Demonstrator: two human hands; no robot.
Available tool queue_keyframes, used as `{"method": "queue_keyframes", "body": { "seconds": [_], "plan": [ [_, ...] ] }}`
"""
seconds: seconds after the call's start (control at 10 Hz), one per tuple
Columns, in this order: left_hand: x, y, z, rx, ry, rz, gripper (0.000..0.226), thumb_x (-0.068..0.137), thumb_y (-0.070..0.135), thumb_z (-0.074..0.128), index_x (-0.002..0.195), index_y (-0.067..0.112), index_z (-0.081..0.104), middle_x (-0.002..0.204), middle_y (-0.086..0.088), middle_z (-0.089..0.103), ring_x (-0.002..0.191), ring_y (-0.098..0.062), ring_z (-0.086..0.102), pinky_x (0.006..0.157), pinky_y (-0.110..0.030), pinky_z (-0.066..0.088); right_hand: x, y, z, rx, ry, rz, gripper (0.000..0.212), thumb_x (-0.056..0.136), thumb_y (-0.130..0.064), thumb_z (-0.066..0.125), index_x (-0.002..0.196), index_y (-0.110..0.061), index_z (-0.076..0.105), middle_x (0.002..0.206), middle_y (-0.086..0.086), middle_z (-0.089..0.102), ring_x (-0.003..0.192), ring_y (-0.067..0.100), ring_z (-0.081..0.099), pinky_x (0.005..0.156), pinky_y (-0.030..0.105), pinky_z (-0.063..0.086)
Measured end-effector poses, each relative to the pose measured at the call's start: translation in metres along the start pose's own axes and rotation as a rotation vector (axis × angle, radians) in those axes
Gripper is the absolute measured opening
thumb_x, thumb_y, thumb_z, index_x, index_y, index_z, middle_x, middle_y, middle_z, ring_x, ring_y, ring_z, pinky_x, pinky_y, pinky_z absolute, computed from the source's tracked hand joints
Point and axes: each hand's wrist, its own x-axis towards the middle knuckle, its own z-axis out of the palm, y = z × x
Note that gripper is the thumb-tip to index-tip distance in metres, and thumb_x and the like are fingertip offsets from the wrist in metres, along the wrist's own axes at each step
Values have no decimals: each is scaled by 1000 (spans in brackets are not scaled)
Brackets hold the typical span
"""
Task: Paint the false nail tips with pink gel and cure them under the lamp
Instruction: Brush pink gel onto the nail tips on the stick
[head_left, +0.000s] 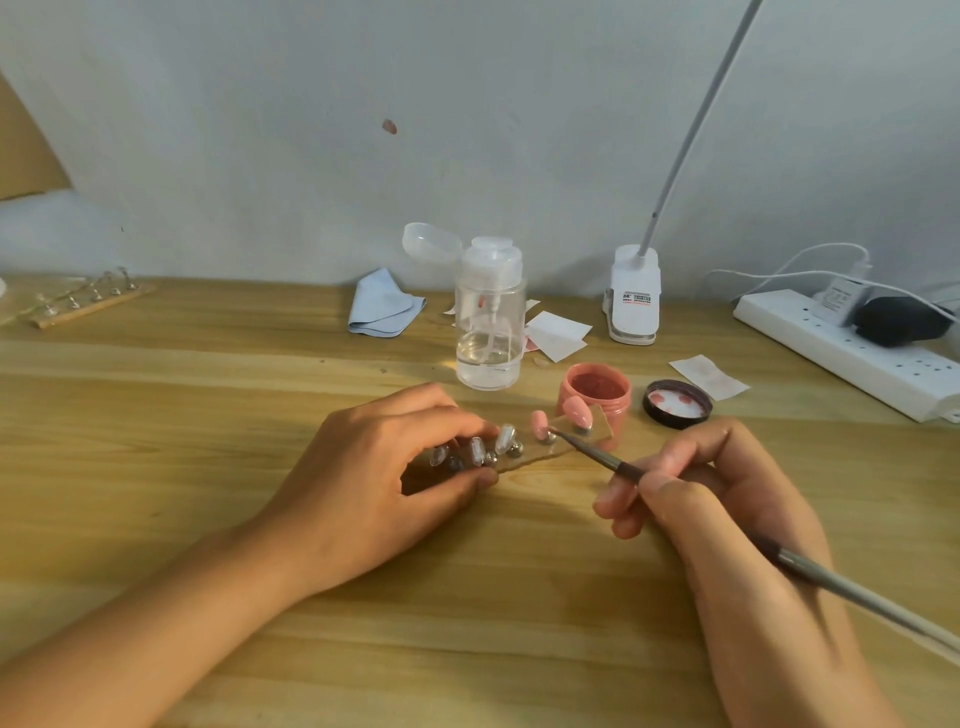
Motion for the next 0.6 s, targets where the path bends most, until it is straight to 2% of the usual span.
{"method": "queue_keyframes", "body": {
  "seconds": [0.1,0.2,0.3,0.5,0.6],
  "plan": [
    [0,0,0,-3,-1,2,27,84,50,62,103,34,72,91,23,59,78,0,60,68,-23,47,15,1,-1,-135,-12,161,15,86,23,51,75,12,50,46,13,62,38,12,54,45,16,46],
    [0,1,0,-4,-6,5,27,84,49,62,103,34,72,92,23,59,78,-1,60,68,-24,47,20,4,-7,-235,-101,229,14,86,27,44,78,19,52,37,9,56,30,7,50,37,14,42],
    [0,1,0,-5,-4,6,27,84,50,62,103,34,72,92,22,60,78,-2,60,68,-25,47,26,2,-5,-278,-109,266,12,85,29,44,80,22,52,36,10,55,29,6,49,37,14,41],
    [0,-1,1,-8,-1,11,25,84,48,63,104,35,71,93,22,60,78,-1,60,68,-25,47,24,-2,-9,-277,-198,253,14,83,30,44,77,19,52,37,9,56,29,6,51,36,14,43],
    [-1,-1,2,-5,0,15,24,84,48,63,104,36,70,92,22,58,78,-1,59,67,-25,47,26,0,-7,-150,-183,287,28,87,27,46,67,8,49,32,9,51,27,4,47,35,11,39]
  ]
}}
